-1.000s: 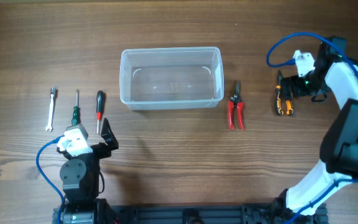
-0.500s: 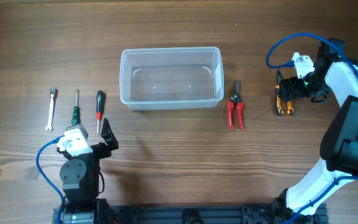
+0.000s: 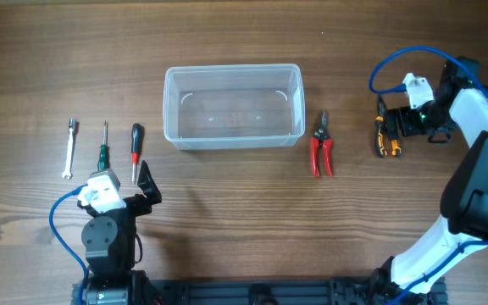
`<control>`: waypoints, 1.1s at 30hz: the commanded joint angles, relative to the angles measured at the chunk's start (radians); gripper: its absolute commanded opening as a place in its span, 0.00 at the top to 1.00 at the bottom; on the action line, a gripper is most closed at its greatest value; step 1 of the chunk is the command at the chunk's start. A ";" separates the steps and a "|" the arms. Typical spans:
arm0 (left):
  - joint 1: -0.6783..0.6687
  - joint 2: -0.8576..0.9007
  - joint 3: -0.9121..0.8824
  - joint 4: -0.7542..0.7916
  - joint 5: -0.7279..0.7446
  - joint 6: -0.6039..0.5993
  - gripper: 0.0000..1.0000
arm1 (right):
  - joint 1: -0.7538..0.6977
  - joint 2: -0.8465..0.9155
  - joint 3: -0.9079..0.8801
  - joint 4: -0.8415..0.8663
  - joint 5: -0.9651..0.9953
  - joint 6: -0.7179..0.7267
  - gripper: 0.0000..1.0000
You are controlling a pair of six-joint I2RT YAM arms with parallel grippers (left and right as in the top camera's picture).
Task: Pack container
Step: 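Lower the right gripper onto the pliers and close on the handles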
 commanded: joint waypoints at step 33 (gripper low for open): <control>-0.004 -0.005 -0.001 -0.001 -0.009 -0.008 0.00 | -0.020 0.045 0.149 -0.105 0.055 -0.042 0.00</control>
